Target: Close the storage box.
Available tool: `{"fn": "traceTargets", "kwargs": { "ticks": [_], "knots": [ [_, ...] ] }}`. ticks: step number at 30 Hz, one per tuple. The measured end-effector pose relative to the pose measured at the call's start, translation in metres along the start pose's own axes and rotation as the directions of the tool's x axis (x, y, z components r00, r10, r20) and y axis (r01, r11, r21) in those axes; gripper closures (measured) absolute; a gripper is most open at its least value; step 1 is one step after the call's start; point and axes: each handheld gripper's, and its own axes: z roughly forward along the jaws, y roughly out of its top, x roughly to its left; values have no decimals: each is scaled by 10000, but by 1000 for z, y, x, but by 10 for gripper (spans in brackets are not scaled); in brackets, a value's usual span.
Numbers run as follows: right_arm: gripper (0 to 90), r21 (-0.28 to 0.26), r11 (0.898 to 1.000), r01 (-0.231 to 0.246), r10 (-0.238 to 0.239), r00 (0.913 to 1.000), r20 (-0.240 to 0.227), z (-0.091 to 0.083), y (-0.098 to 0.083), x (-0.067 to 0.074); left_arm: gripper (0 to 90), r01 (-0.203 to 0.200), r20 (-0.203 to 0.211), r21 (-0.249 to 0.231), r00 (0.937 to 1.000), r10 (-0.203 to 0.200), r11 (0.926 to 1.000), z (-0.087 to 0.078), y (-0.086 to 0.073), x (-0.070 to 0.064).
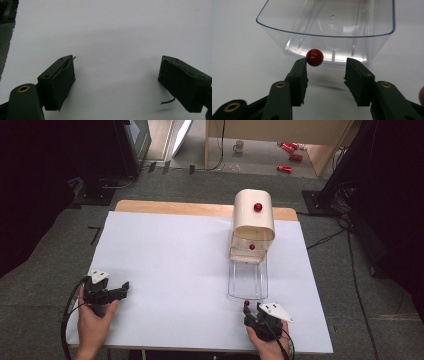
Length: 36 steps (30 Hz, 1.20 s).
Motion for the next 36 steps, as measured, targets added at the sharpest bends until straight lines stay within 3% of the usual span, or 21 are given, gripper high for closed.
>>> {"fn": "traceTargets", "kwargs": {
  "ticks": [3,11,26,36],
  "knots": [
    [637,28,10000,69,-68,9999,-145,3,0,4,138,3,-3,-3,10000,-3,10000,0,0,0],
    [742,135,9999,-83,90,9988,-482,9,0,6,138,0,0,-2,10000,0,10000,0,0,0],
    [752,12,9999,-114,114,9983,-564,2,13,3,138,-3,-4,-3,10000,3,10000,0,0,0],
    [752,88,9999,-129,134,9977,-663,10,29,-2,138,-1,-1,1,10000,1,10000,0,0,0]
  ]
}}
